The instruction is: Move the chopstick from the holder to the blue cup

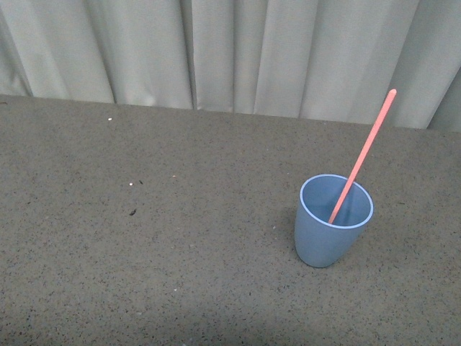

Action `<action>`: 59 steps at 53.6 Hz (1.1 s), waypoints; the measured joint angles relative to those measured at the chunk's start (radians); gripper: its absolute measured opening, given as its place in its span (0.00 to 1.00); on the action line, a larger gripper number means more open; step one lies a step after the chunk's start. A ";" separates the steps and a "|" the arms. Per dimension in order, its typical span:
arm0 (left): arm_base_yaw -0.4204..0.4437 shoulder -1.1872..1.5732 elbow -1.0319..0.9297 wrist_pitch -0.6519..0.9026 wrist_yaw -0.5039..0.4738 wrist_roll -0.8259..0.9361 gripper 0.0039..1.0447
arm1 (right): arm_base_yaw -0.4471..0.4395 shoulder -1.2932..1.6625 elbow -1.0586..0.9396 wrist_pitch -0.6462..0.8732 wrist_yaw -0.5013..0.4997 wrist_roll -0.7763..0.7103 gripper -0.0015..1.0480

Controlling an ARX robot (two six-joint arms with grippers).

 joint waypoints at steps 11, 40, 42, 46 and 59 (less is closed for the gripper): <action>0.000 0.000 0.000 0.000 0.000 0.000 0.94 | 0.000 0.000 0.000 0.000 0.000 0.000 0.45; 0.000 0.000 0.000 0.000 0.000 0.000 0.94 | 0.000 0.000 0.000 0.000 0.000 0.000 0.91; 0.000 0.000 0.000 0.000 0.000 0.000 0.94 | 0.000 0.000 0.000 0.000 0.000 0.000 0.91; 0.000 0.000 0.000 0.000 0.000 0.000 0.94 | 0.000 0.000 0.000 0.000 0.000 0.000 0.91; 0.000 0.000 0.000 0.000 0.000 0.000 0.94 | 0.000 0.000 0.000 0.000 0.000 0.000 0.91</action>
